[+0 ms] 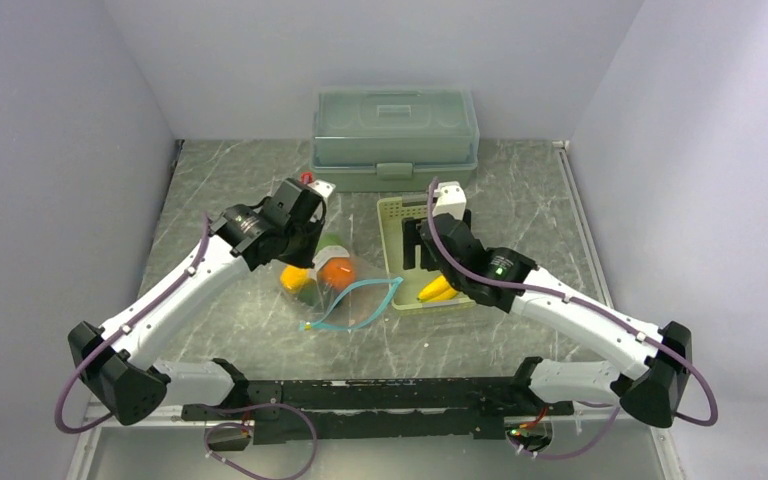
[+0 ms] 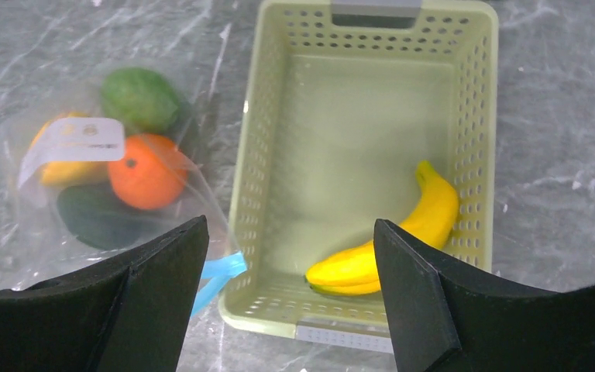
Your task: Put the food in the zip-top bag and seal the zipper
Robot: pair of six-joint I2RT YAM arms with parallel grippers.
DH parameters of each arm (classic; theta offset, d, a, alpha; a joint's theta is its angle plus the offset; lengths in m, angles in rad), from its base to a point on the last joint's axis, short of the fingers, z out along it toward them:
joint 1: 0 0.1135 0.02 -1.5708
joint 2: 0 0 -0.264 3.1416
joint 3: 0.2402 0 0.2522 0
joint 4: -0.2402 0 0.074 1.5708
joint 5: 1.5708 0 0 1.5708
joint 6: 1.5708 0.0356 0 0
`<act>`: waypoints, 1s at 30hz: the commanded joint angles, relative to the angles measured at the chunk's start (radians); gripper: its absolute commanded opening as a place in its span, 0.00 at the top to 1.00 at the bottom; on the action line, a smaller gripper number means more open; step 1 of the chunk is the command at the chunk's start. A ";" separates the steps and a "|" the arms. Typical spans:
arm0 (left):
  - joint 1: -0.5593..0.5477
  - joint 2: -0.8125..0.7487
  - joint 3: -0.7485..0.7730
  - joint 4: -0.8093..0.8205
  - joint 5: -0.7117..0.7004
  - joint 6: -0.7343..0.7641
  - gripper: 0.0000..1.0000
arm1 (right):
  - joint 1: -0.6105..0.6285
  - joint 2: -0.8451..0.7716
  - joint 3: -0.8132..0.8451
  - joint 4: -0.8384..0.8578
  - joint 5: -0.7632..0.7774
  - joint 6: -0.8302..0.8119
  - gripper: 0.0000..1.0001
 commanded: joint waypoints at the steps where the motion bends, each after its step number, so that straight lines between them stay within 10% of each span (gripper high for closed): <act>1: -0.004 -0.037 0.009 0.035 0.074 -0.031 0.79 | -0.026 -0.009 -0.025 -0.016 -0.026 0.035 0.18; 13: -0.145 -0.056 -0.026 0.037 0.090 -0.097 0.50 | -0.046 -0.022 -0.084 0.007 -0.054 0.049 0.18; 30: -0.561 0.138 0.025 -0.104 -0.432 -0.254 0.40 | -0.086 -0.074 -0.144 0.005 -0.077 0.066 0.15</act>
